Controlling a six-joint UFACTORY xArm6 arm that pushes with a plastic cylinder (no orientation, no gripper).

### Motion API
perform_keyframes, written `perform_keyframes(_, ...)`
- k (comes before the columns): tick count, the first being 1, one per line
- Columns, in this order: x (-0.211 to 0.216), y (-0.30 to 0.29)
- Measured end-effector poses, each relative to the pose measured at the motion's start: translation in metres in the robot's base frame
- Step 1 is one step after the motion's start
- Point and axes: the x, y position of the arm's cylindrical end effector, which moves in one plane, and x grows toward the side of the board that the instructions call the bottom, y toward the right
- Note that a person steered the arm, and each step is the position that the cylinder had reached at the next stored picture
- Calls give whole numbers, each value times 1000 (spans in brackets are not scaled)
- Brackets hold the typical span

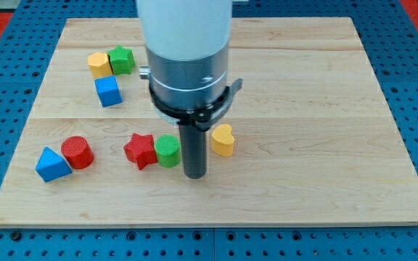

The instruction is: Push the green circle along with the red star slightly left

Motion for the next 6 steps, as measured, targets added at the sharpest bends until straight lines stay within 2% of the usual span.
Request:
perform_keyframes(2,-40,-21)
perform_keyframes(3,-45,-45)
perform_keyframes(4,-30,-52)
perform_keyframes(6,-30,-51)
